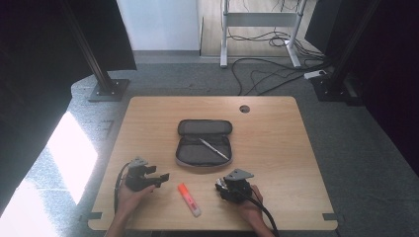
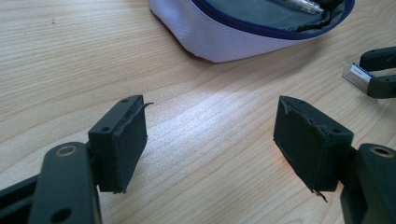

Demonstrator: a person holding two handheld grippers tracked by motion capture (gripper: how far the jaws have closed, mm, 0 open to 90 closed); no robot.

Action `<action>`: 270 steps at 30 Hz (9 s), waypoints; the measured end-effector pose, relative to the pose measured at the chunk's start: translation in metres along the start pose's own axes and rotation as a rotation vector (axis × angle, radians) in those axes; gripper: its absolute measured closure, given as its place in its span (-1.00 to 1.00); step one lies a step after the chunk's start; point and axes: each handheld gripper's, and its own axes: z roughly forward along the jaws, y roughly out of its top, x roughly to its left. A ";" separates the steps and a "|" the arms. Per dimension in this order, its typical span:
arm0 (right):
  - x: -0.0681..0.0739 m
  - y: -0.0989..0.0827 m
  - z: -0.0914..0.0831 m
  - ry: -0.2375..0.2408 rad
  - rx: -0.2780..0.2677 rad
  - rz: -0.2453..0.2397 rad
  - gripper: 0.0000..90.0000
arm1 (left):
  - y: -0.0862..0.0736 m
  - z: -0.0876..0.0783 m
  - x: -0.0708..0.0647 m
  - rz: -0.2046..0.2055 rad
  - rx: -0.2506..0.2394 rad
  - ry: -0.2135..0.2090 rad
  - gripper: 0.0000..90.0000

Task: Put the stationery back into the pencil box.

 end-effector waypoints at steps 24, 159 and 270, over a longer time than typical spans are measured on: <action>-0.004 0.003 -0.012 -0.026 -0.051 0.005 0.61 | 0.001 -0.002 0.000 0.003 -0.006 0.001 -0.41; -0.031 0.096 0.053 -0.007 -0.048 0.004 0.61 | 0.000 -0.005 0.004 -0.016 -0.015 -0.003 -0.42; 0.022 0.033 -0.002 0.143 -0.114 0.025 -0.04 | 0.001 -0.007 0.003 -0.013 -0.023 0.001 -0.42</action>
